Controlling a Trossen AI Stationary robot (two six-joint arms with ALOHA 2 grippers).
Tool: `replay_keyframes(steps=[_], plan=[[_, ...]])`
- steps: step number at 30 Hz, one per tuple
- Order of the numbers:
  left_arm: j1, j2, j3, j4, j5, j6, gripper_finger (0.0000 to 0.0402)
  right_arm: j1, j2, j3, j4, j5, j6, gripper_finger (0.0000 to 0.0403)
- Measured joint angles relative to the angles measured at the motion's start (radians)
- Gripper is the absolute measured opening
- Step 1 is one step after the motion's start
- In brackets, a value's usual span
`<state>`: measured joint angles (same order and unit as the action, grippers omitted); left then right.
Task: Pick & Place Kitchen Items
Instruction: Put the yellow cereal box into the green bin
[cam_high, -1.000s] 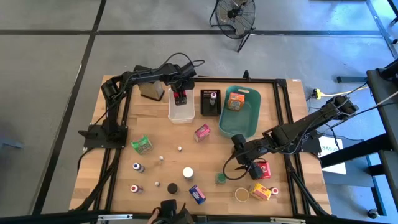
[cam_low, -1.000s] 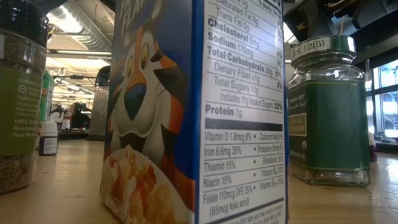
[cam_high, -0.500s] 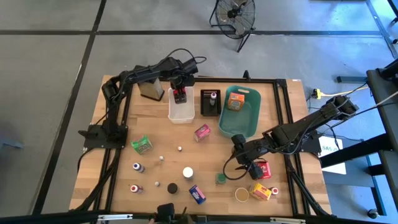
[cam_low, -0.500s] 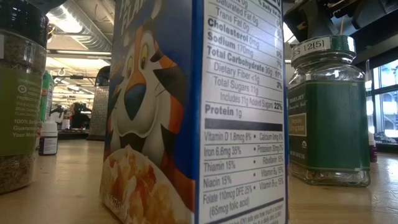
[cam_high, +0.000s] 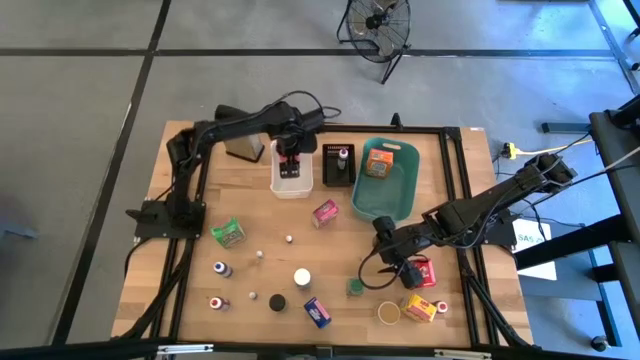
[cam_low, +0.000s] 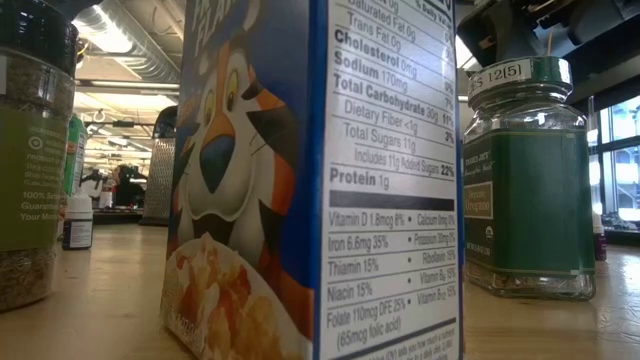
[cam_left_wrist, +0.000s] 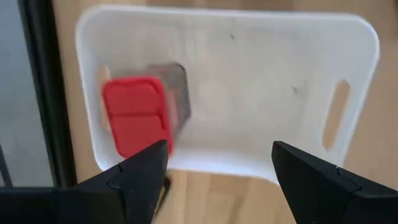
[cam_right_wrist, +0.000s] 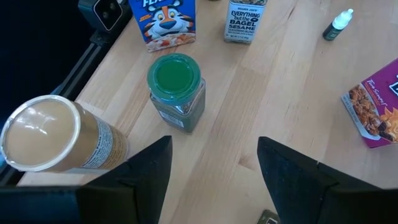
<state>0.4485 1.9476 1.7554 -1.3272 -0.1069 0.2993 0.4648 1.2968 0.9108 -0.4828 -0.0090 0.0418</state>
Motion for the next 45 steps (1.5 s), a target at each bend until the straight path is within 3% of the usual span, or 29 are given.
replay_keyframes(steps=[23, 31, 37, 45], plan=[[-0.135, -0.030, 0.000, -0.211, -0.033, -0.219, 0.0283, 0.013, 0.000, 0.000, 0.004, -0.002, 0.029, 0.0239], [-0.147, -0.072, 0.000, -0.210, -0.050, -0.272, 0.0283, 0.024, 0.000, 0.000, 0.057, 0.089, 0.031, 0.0239], [-0.155, -0.076, 0.000, -0.195, -0.119, -0.290, 0.0283, 0.024, 0.000, 0.000, 0.079, 0.095, 0.026, 0.0239], [-0.155, -0.076, 0.000, -0.188, -0.120, -0.289, 0.0283, 0.024, 0.000, 0.000, 0.079, 0.091, 0.028, 0.0257]])
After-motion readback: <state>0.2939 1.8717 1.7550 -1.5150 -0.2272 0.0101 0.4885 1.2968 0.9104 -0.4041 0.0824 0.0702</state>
